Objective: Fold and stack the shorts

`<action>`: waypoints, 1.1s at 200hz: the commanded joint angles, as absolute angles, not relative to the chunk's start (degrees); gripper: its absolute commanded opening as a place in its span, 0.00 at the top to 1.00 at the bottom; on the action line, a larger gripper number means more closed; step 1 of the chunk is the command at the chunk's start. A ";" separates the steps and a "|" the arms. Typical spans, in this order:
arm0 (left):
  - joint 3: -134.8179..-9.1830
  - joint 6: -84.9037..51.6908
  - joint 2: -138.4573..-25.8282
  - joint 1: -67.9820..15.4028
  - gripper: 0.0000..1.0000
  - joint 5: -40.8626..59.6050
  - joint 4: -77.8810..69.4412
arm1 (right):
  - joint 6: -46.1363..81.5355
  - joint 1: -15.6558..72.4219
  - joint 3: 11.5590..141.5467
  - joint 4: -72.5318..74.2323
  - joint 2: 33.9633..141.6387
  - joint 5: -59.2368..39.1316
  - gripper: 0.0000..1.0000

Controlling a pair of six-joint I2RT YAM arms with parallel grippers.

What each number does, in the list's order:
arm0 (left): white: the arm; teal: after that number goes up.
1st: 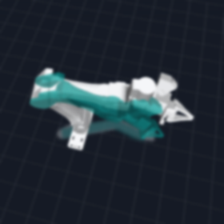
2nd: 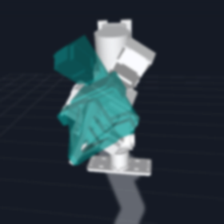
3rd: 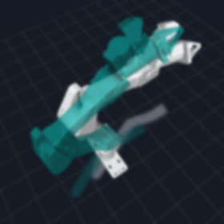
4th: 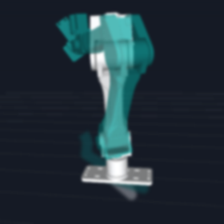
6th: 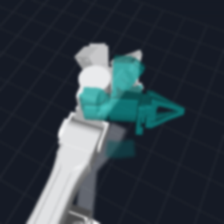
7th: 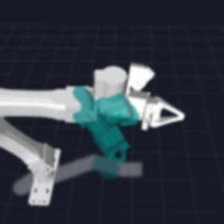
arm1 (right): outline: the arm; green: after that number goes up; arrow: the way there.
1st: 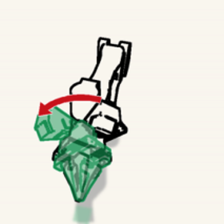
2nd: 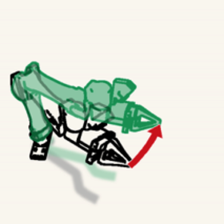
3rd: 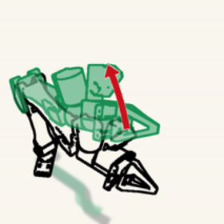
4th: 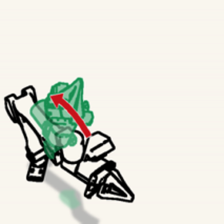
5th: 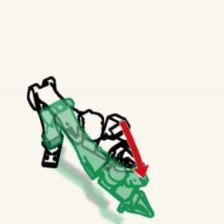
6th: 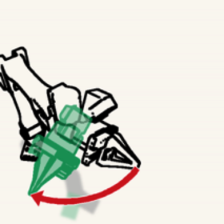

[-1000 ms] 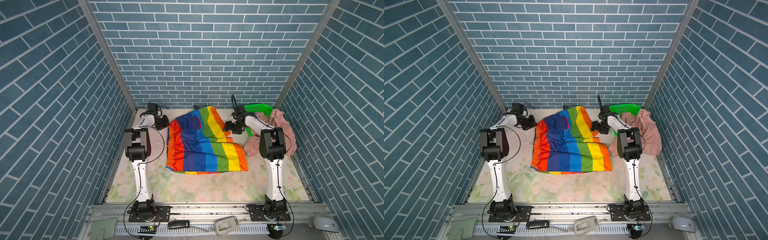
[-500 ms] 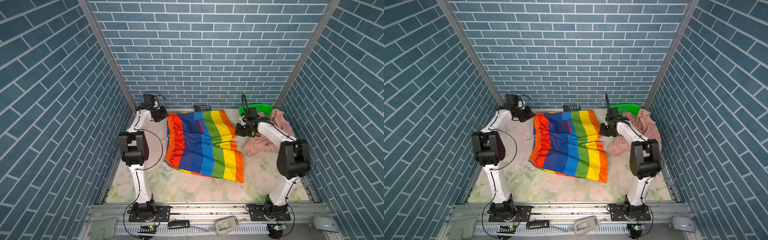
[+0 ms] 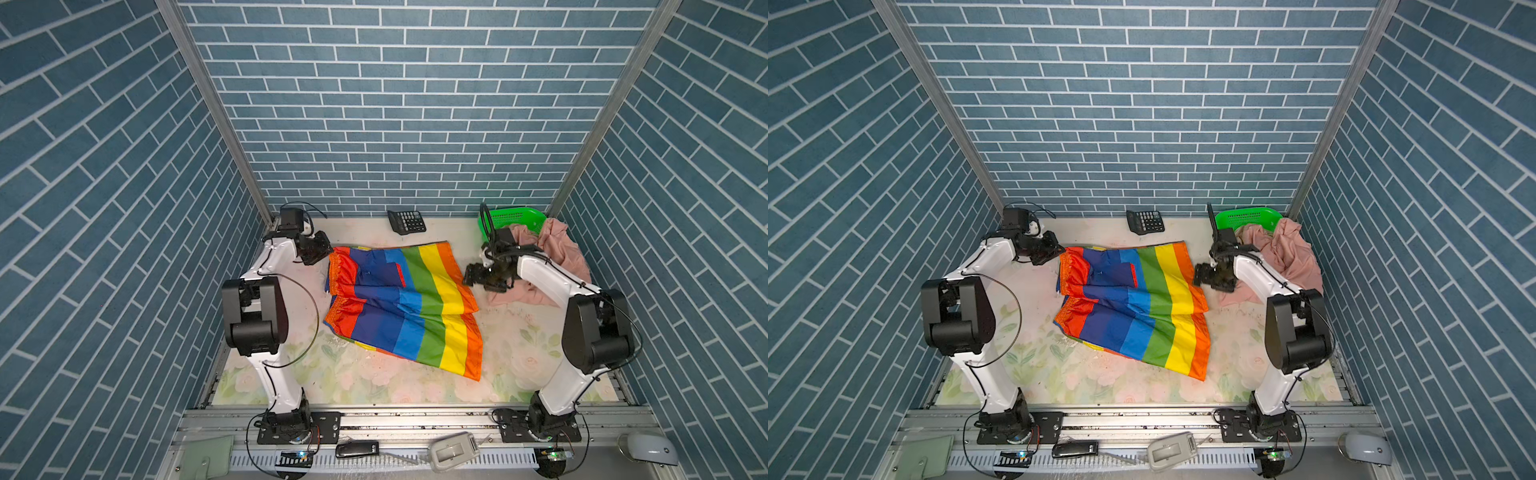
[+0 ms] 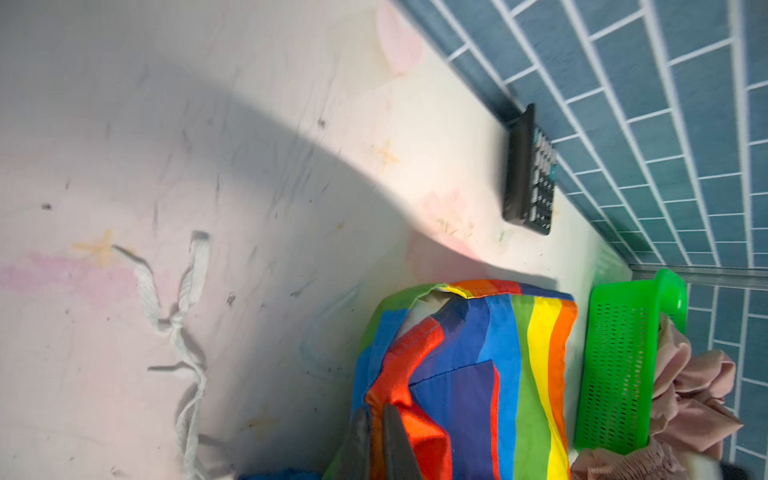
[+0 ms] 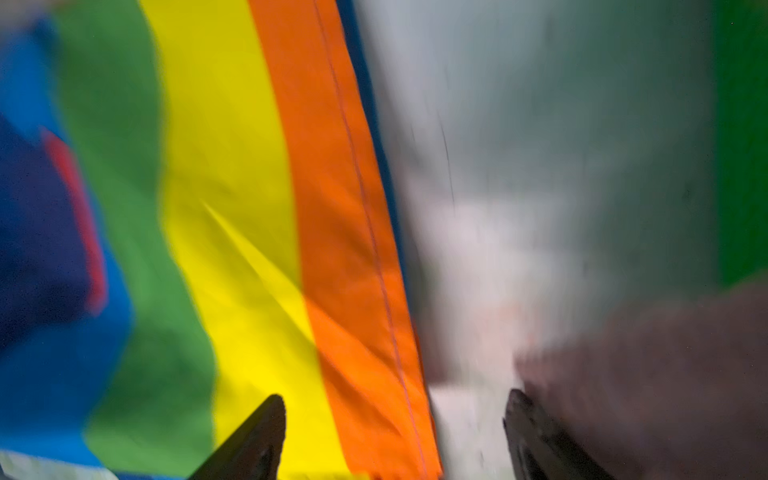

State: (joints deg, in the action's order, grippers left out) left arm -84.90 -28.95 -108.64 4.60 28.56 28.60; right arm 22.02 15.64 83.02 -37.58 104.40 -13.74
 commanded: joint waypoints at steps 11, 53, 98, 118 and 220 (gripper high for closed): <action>-83.65 -27.53 -107.67 4.66 1.00 28.94 27.26 | 24.65 15.31 98.80 -36.29 119.71 -17.91 0.14; -84.12 -27.06 -108.59 4.66 1.00 28.99 27.60 | 24.96 15.29 117.73 -36.30 135.86 -18.83 0.17; -84.03 -26.83 -109.81 4.39 1.00 29.36 27.49 | 24.43 15.42 127.24 -36.65 144.55 -20.89 0.28; -84.06 -26.81 -110.19 4.31 1.00 29.42 27.42 | 25.04 15.63 129.08 -36.35 146.77 -22.14 0.32; -84.88 -27.06 -110.57 3.86 1.00 29.84 27.79 | 27.79 16.79 141.68 -40.21 152.76 -22.06 1.00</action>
State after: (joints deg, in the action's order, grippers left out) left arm -83.96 -27.59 -109.47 4.25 28.62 27.09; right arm 27.27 16.67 135.70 -36.12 151.50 -21.91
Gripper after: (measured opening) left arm 0.077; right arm 0.043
